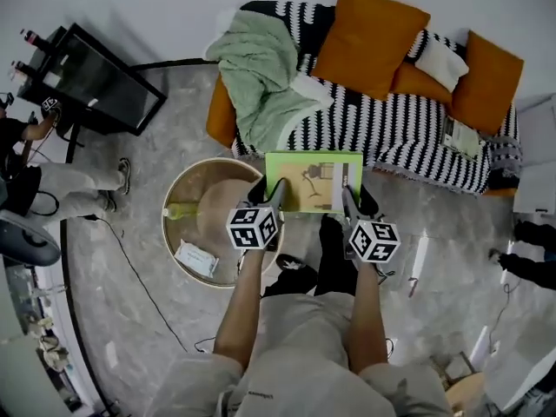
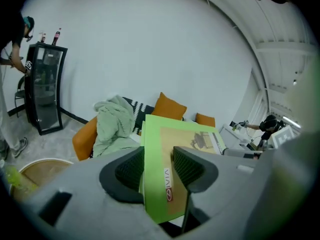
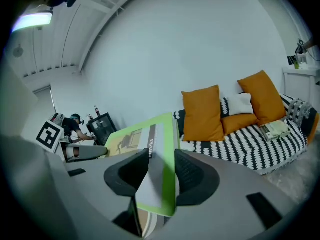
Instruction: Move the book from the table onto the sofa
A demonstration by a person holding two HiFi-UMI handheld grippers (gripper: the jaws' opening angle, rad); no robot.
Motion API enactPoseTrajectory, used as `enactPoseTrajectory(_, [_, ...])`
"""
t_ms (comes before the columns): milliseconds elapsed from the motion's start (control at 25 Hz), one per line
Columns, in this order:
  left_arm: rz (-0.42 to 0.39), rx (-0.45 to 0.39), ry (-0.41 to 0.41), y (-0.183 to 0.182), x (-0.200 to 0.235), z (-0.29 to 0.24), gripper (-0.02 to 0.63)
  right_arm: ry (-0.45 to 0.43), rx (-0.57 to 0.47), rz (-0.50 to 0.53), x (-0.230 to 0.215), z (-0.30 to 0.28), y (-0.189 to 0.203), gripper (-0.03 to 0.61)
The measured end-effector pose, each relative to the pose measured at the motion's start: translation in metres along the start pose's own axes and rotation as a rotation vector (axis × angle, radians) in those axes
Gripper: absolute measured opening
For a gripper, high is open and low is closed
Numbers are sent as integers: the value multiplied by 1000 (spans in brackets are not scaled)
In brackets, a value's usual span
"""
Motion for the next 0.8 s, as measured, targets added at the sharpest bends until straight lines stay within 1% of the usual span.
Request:
enactPoseTrajectory(200, [-5,11,45,-6,-10,-44,175,69,-9,-62,-33,-3,5,160])
enactPoseTrajectory(360, [-27,40,61,-11,-13,-74,175,88,-2,-95,-55,-20,3,160])
enactPoseTrajectory(520, [-30,66,69,-18,-13,-99,172,80,11,-110,-73,-38,-6,160])
enactPoseTrajectory(800, [-12,97,69,-40,-9,-168,163,58,48,-98,-117,-94,-43,158])
Point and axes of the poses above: the fingertips, and each gripper's own axes: z backward along the fingers, x to its left, y out of its underside, the point moved 10 cm from there along z, backward along the fingers, and after that the axes turned 13 degrees about y, right-handed, at the moved point
